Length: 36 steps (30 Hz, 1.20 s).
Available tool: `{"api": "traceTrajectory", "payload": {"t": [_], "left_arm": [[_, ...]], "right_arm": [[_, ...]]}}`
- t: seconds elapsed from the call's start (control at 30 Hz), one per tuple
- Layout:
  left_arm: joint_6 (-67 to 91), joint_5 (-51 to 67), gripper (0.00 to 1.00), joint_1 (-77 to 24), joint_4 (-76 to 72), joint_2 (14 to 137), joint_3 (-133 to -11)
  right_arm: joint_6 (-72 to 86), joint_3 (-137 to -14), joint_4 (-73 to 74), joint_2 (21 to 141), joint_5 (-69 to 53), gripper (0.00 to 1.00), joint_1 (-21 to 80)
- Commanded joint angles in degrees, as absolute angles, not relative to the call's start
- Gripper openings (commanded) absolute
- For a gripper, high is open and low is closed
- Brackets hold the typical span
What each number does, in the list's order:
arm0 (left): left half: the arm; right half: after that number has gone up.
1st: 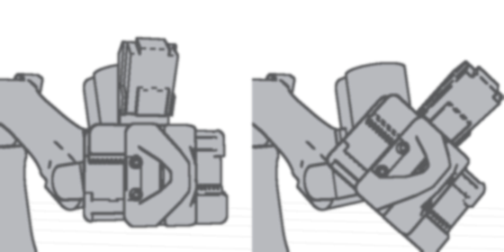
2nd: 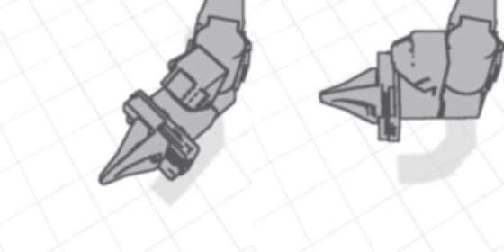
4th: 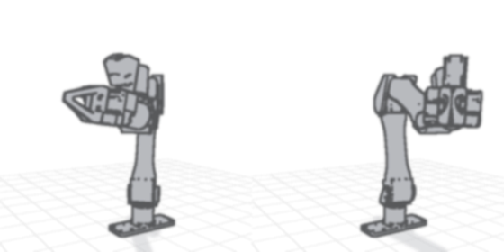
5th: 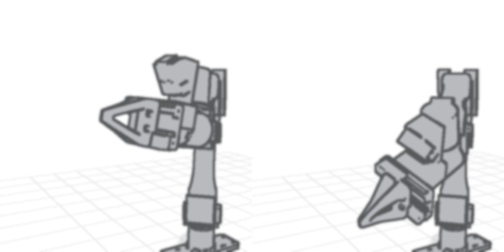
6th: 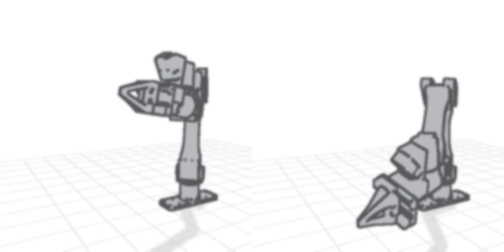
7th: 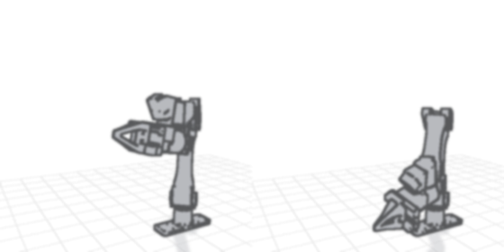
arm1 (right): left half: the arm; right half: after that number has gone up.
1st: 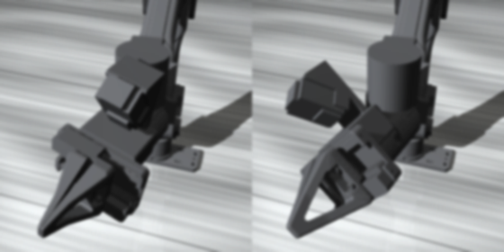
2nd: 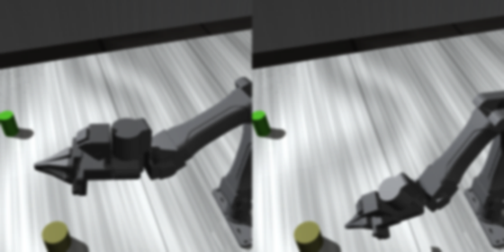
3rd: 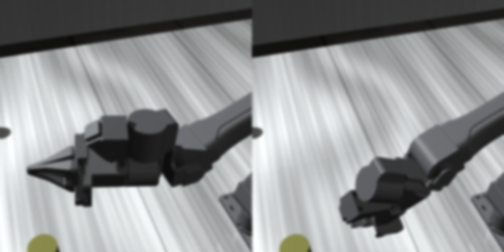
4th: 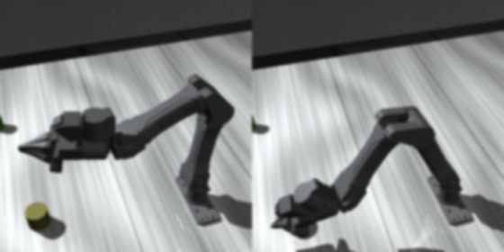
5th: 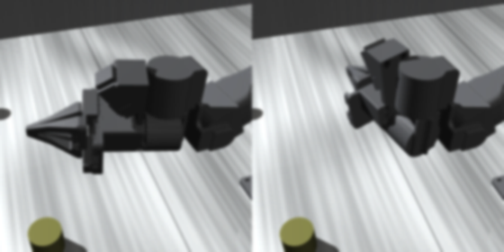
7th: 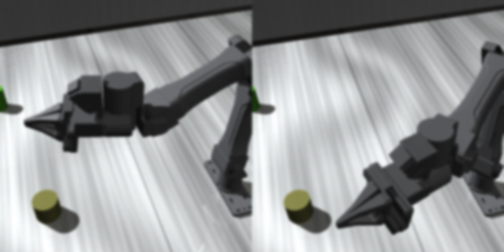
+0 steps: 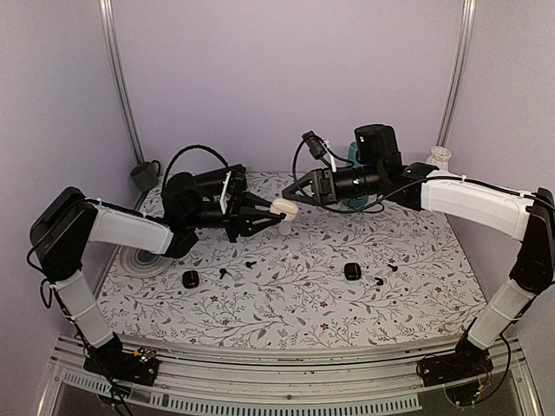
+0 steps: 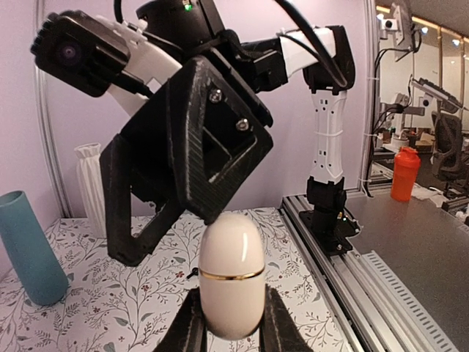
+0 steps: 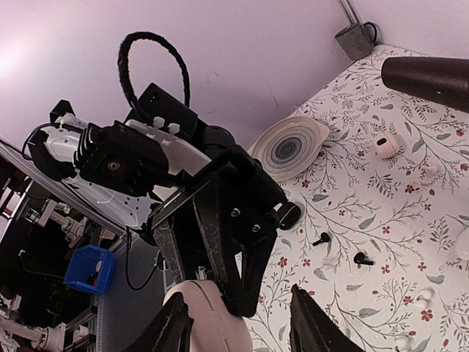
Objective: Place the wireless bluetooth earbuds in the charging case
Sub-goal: Close the charging case, then pass from the left arm to the right
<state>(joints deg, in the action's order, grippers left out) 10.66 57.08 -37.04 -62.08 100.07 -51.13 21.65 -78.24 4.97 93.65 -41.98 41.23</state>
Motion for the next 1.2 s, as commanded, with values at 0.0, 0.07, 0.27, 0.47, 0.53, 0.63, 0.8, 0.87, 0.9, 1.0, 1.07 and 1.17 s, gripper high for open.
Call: {"api": "traceTrajectory", "payload": {"t": [0.0,0.07,0.27,0.47,0.53,0.63,0.8,0.87,0.9,1.0,1.07,1.17], "left_arm": [[10.28,55.65,0.0,-37.47,-61.94,98.8,-52.25],[10.56,55.7,0.0,-37.5,-61.79,98.96,-52.37],[11.77,55.05,0.0,-37.47,-61.61,98.67,-52.3],[13.44,54.18,0.0,-37.36,-60.87,98.23,-52.35],[14.23,54.13,0.0,-37.17,-60.25,98.24,-52.65],[15.37,54.01,0.0,-37.05,-60.1,98.24,-53.04],[19.07,53.7,0.0,-36.7,-59.65,98.46,-54.36],[21.35,53.46,0.0,-36.5,-59.61,98.72,-55.01],[22.61,53.41,0.0,-36.43,-59.6,98.88,-55.36],[27.63,52.47,0.0,-36.09,-59.43,99.41,-56.74],[31.41,51.65,0.0,-35.88,-59.74,99.71,-57.58],[38.41,50.87,0.0,-35.8,-63.2,100.43,-58.28]], "right_arm": [[20.79,-77.2,3.89,91.05,-42.78,0.47,41.33],[20.68,-76.62,3.83,90.26,-40.94,0.47,41.31],[19.89,-73.24,1.48,85.65,-33.73,0.48,41.27],[19.99,-67.38,-4.6,79.81,-27.97,0.51,41.3],[20.29,-65.32,-6.27,78.08,-25.31,0.51,41.23],[20.62,-62.26,-9.51,75.43,-21.68,0.56,41.28],[20.05,-59.79,-12.08,73.43,-19.93,0.65,41.23],[19.37,-60.04,-11.86,73.47,-20.8,0.69,41.24],[19.24,-60.11,-11.91,73.41,-20.95,0.71,41.22],[18.7,-59.41,-13.41,72.77,-21.43,0.75,41.27],[18.15,-58.98,-14.33,72.16,-22.29,0.76,41.24],[19.07,-58.58,-15.2,71.84,-23.29,0.77,41.23]]}}
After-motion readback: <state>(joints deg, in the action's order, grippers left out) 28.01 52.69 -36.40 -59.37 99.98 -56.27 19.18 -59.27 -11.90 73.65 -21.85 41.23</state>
